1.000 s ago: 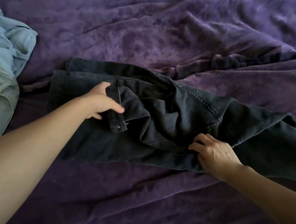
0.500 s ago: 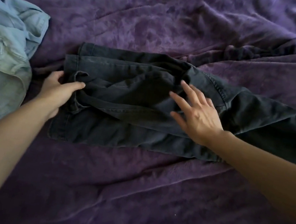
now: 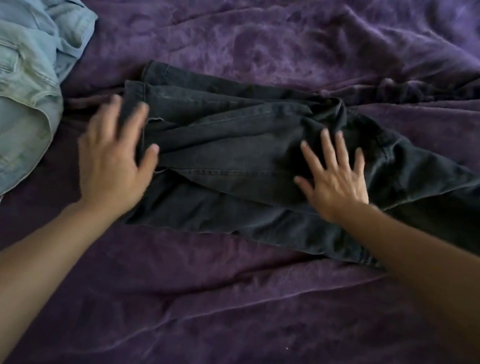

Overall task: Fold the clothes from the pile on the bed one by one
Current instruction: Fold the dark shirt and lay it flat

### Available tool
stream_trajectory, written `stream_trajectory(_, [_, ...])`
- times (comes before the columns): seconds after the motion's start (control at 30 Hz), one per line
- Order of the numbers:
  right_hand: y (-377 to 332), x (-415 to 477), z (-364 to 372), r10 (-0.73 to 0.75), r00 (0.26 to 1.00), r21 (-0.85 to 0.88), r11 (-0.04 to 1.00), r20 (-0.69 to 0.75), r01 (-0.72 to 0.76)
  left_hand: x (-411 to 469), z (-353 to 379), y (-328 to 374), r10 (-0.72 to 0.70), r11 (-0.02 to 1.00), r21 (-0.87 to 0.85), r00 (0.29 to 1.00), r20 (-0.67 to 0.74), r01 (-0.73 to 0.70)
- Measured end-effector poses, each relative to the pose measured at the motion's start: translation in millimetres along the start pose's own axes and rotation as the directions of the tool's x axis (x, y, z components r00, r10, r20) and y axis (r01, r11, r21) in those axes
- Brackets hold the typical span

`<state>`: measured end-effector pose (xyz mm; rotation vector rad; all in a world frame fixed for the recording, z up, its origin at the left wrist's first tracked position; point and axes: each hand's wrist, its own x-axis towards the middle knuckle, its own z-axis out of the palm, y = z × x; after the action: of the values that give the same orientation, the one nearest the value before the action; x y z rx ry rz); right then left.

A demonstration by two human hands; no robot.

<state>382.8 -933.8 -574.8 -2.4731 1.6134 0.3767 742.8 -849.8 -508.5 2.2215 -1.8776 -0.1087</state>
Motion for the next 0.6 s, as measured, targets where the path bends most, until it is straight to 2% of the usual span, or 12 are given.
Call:
stream_trajectory(0.03, [3,-20,8,-0.010,0.999,-0.041,0.999,0.053,0.012,-5,7,6,0.095,0.992,0.074,0.986,0.138,-0.106])
stream_trajectory(0.07, [6,-38,16,-0.001,0.993,-0.059,0.998,0.116,0.008,-11,16,11,0.107,0.981,0.119,0.938,0.329,-0.154])
stream_trajectory(0.1, [9,-52,21,0.016,0.986,-0.059,0.998,0.169,-0.006,-17,25,12,0.041,0.971,0.181,0.855,0.517,-0.156])
stream_trajectory(0.17, [16,-65,21,0.014,0.979,-0.009,1.000,0.204,-0.012,-19,40,10,-0.087,0.940,0.301,0.742,0.665,-0.159])
stream_trajectory(0.23, [26,-75,7,0.027,0.991,0.159,0.986,0.131,-0.048,-13,42,22,-0.145,0.924,0.356,0.732,0.666,-0.141])
stream_trajectory(0.3, [46,-93,-10,0.142,0.982,0.337,0.937,-0.124,-0.093,-9,37,47,-0.107,0.926,0.354,0.814,0.572,-0.127])
stream_trajectory(0.37, [80,-114,-21,0.375,0.858,0.387,0.893,-0.351,-0.232,-14,34,83,0.058,0.954,0.239,0.891,0.451,-0.183])
stream_trajectory(0.4, [102,-126,-25,0.511,0.774,0.431,0.835,-0.374,-0.343,-19,34,106,0.155,0.957,0.160,0.896,0.416,-0.240])
stream_trajectory(0.43, [125,-139,-26,0.646,0.688,0.485,0.741,-0.330,-0.464,-26,35,132,0.239,0.952,0.081,0.880,0.411,-0.296])
stream_trajectory(0.5, [169,-165,-20,0.844,0.529,0.521,0.490,-0.083,-0.699,-42,45,184,0.363,0.926,-0.076,0.821,0.440,-0.369])
stream_trajectory(0.53, [187,-177,-15,0.880,0.470,0.506,0.376,0.066,-0.776,-50,52,210,0.411,0.910,-0.154,0.788,0.459,-0.385])
stream_trajectory(0.6, [208,-193,-5,0.851,0.414,0.580,0.168,0.323,-0.797,-63,69,254,0.483,0.875,-0.291,0.726,0.490,-0.386])
